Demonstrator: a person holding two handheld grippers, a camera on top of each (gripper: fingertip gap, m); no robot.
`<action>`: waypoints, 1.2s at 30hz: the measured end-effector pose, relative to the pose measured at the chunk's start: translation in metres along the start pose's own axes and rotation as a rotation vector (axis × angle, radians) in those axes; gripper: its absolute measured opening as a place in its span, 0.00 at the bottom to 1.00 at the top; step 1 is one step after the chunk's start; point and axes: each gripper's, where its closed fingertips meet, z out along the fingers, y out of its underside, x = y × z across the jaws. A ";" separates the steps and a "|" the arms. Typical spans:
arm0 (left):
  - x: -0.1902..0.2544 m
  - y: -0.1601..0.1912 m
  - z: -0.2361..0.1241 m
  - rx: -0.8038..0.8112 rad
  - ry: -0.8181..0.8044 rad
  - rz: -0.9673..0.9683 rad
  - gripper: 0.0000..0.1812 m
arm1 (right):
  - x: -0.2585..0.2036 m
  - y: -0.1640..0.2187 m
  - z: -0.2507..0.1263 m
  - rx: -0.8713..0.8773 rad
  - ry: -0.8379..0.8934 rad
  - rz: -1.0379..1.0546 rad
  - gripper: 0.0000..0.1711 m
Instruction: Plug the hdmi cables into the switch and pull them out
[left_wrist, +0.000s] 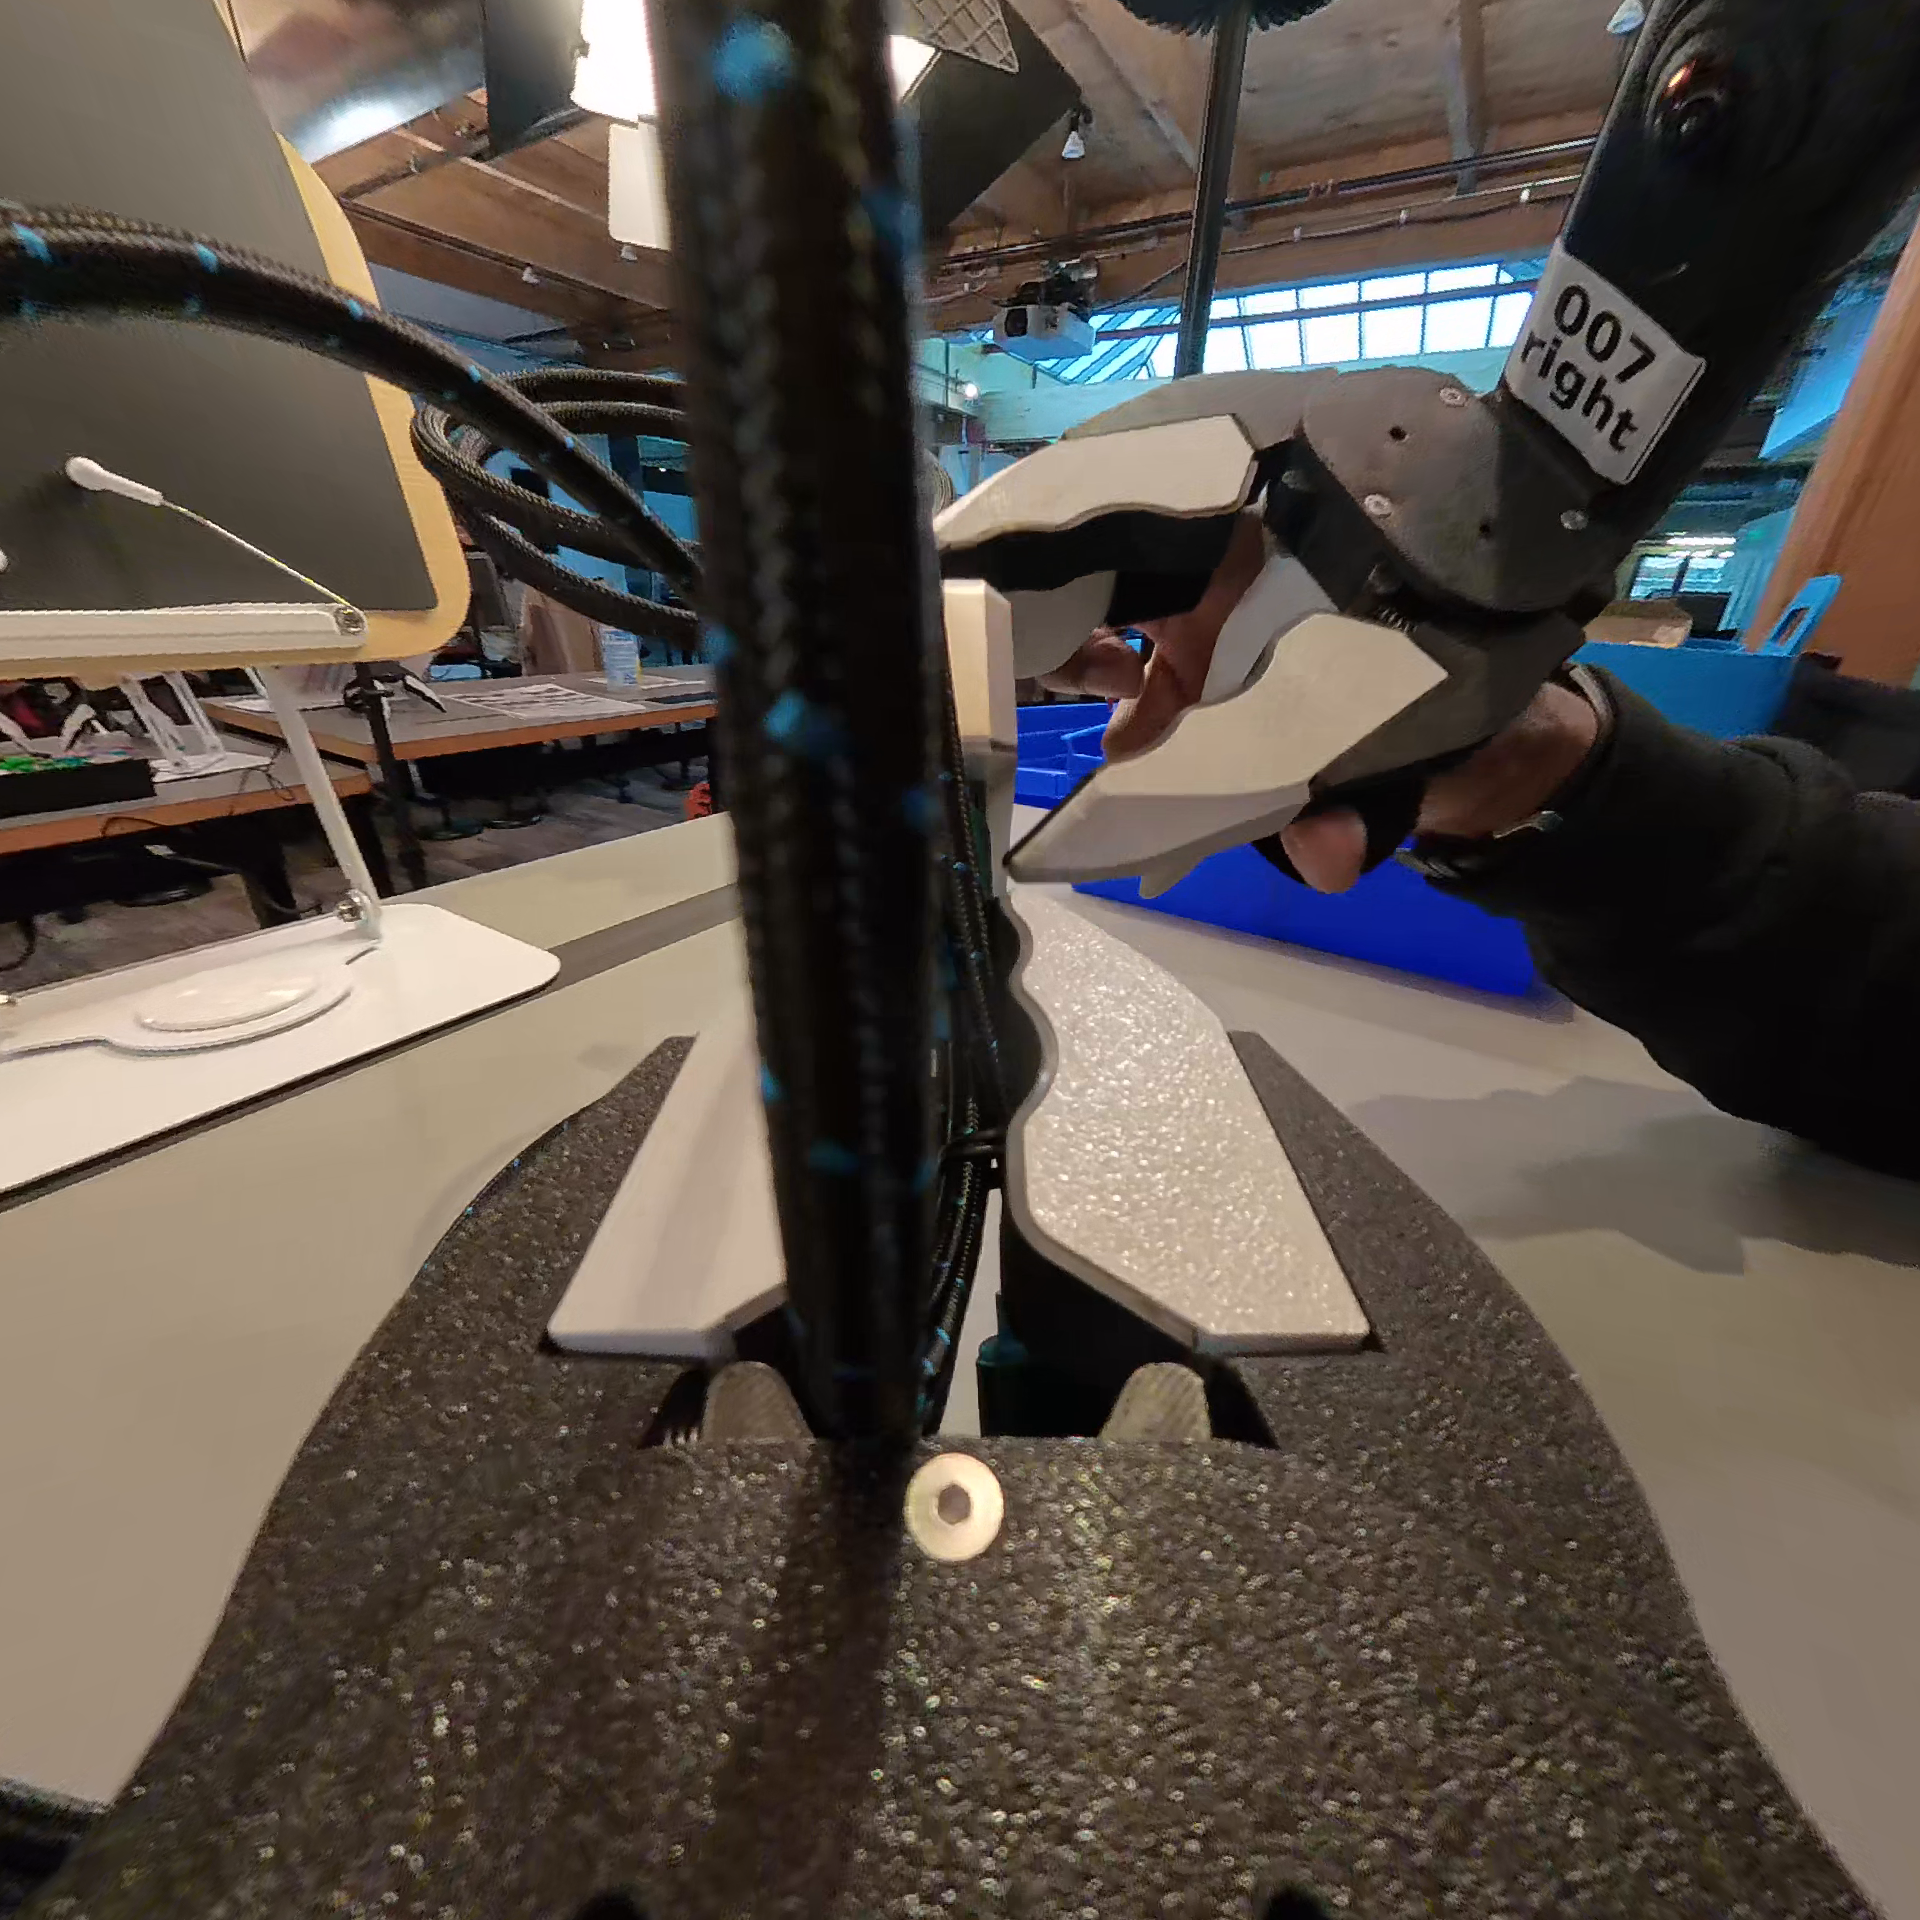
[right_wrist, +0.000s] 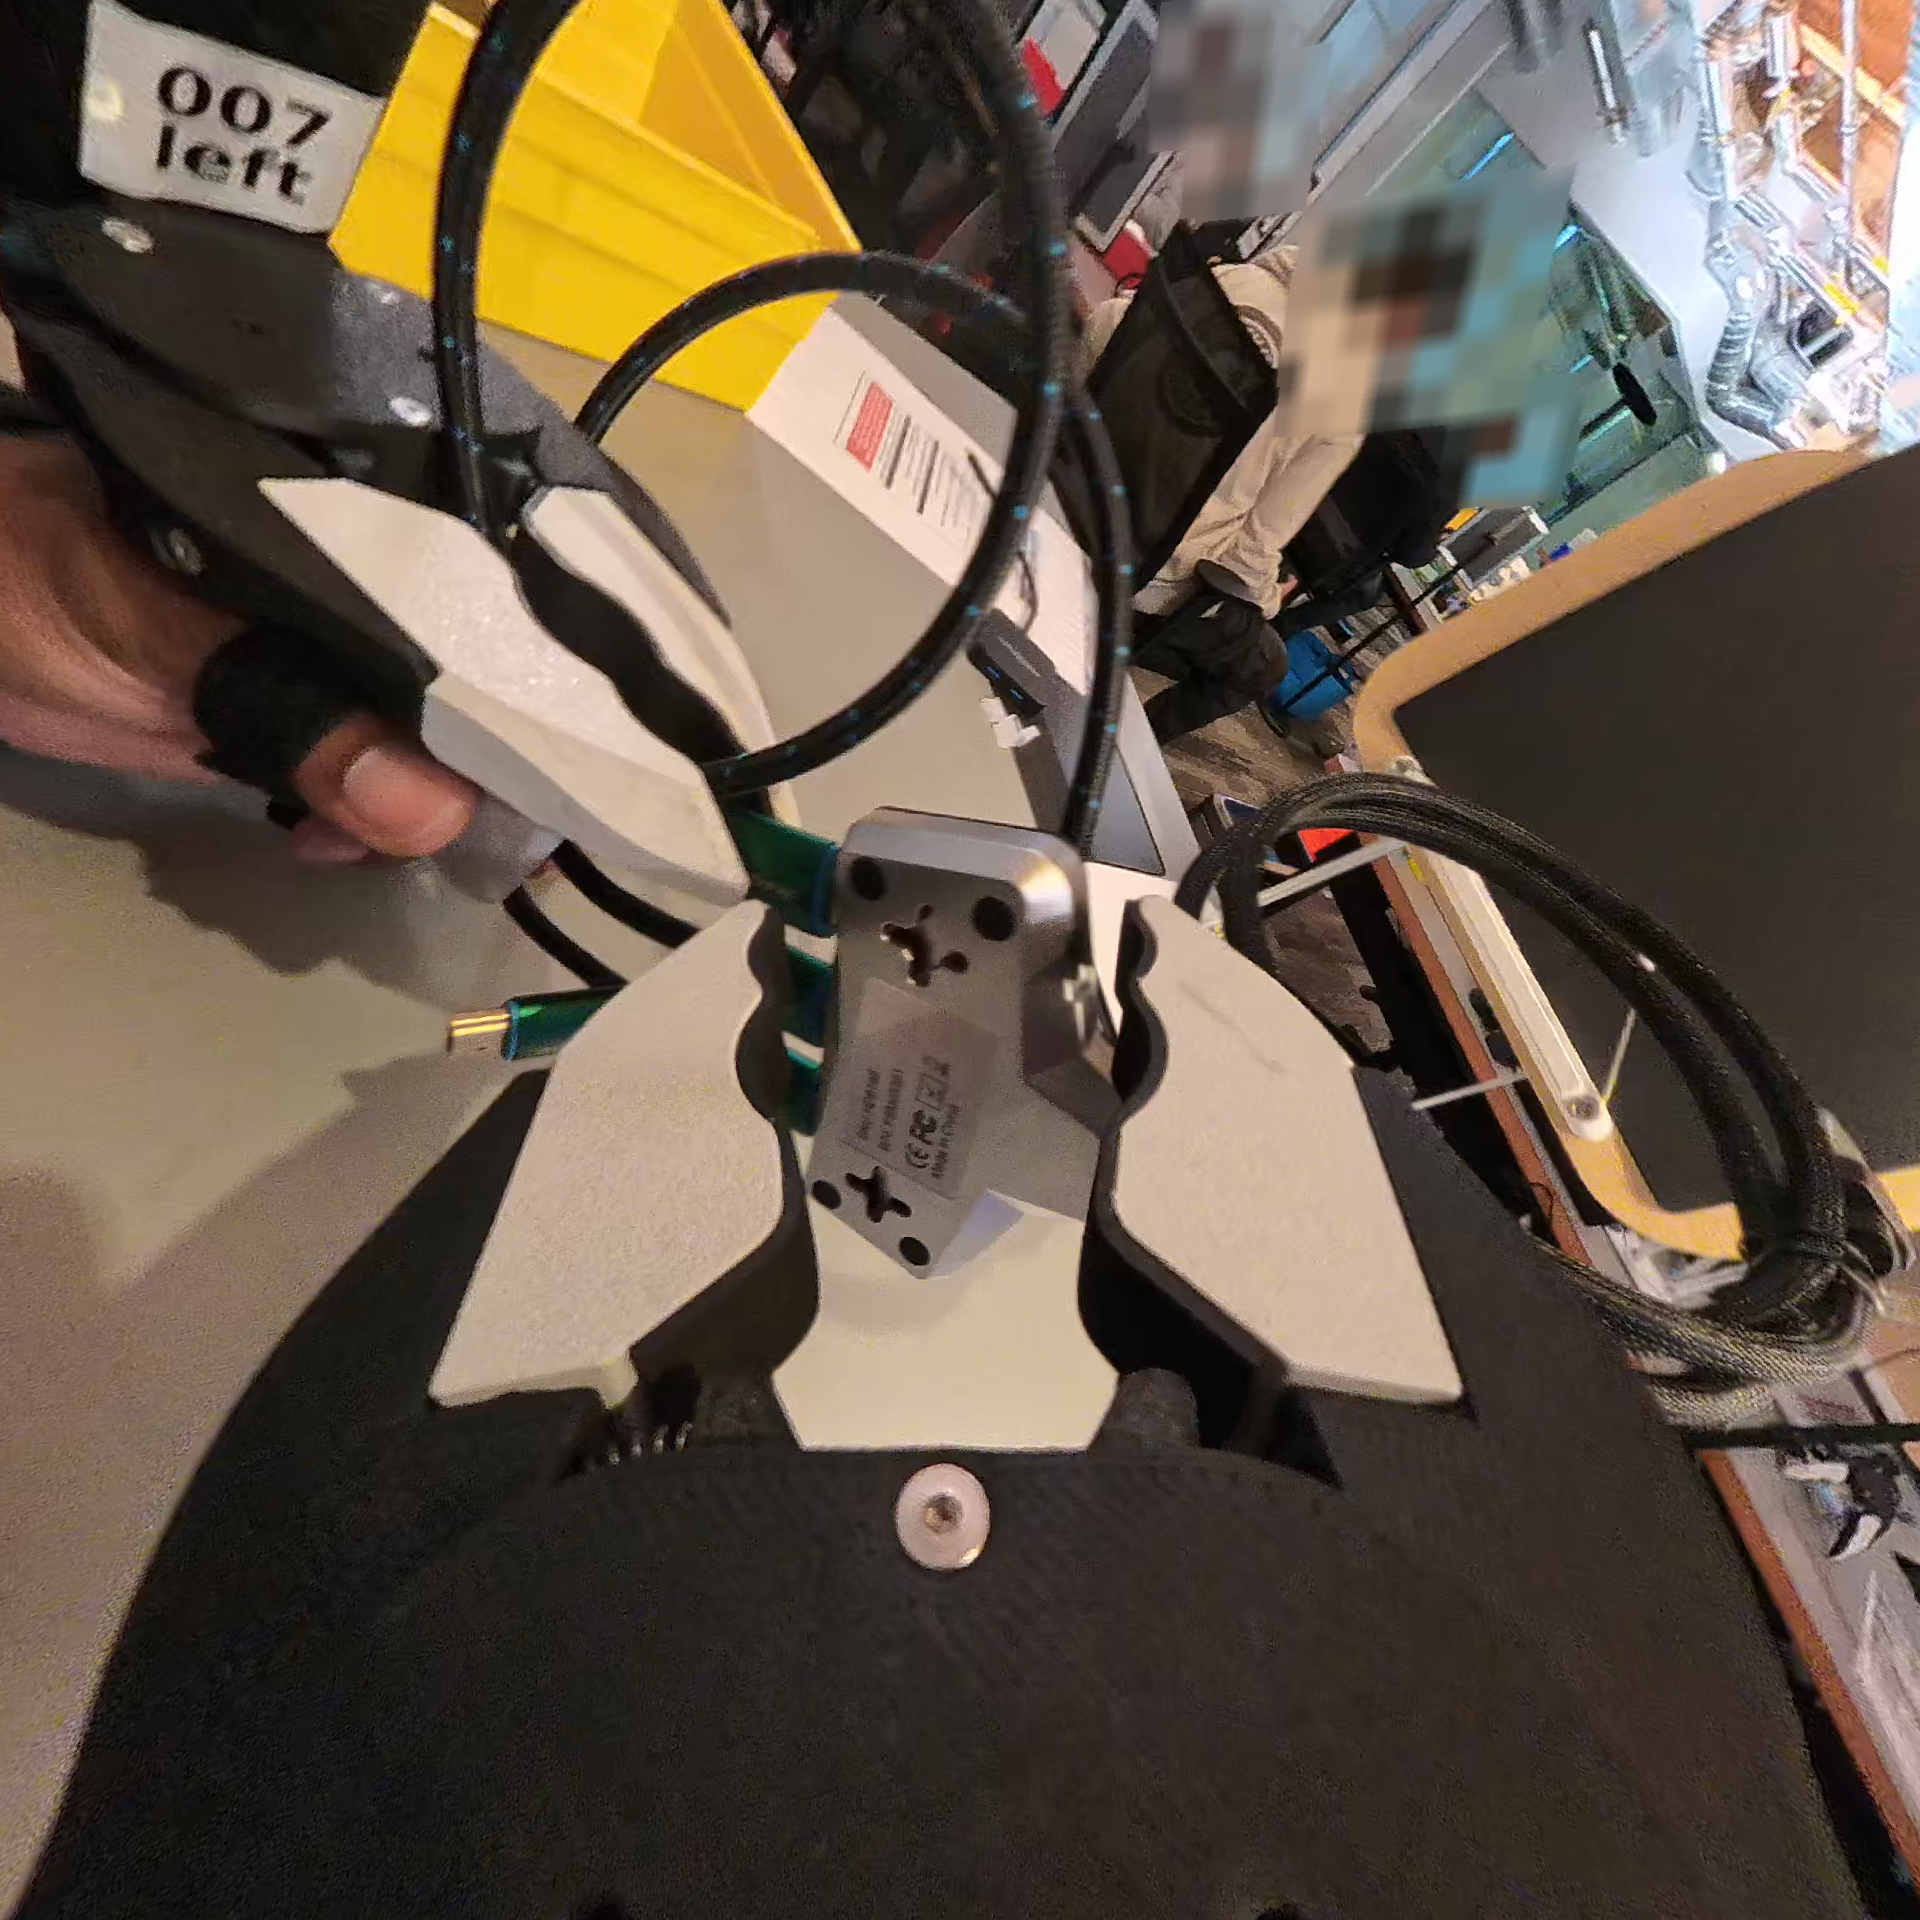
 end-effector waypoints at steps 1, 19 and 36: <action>-0.002 0.000 -0.001 0.002 -0.005 0.003 0.07 | -0.003 0.001 0.003 -0.007 -0.012 -0.019 0.36; -0.012 0.012 -0.003 -0.056 -0.024 -0.021 0.06 | -0.020 0.024 0.025 -0.019 0.019 0.044 0.45; -0.037 0.007 -0.014 -0.116 0.044 -0.019 0.05 | -0.047 0.052 0.039 -0.087 -0.172 0.266 0.39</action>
